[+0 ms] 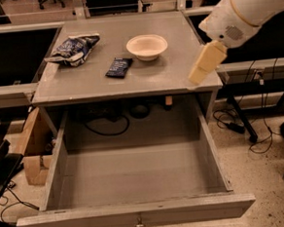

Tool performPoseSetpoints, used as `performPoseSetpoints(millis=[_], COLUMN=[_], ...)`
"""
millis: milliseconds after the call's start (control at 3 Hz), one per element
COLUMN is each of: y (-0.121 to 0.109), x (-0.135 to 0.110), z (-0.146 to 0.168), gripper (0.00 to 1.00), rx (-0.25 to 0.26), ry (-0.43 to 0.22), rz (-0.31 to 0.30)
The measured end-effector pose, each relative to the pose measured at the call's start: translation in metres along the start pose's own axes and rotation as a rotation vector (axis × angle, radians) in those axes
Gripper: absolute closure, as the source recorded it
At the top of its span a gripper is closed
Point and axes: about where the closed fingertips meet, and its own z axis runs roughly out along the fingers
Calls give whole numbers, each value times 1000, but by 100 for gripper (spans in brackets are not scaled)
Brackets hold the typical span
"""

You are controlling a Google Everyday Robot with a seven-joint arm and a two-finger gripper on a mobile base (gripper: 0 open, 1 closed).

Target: Place blue chip bag into top drawer

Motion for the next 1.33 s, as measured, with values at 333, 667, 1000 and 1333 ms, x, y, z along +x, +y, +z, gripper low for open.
performPoseSetpoints(millis=[333, 667, 1000, 1333], y=[-11, -10, -10, -29], x=[-54, -100, -100, -121], z=[30, 51, 51, 71], gripper=[0, 0, 0, 0], rx=[18, 61, 61, 72], ry=[-62, -112, -112, -184], rz=[16, 25, 25, -5])
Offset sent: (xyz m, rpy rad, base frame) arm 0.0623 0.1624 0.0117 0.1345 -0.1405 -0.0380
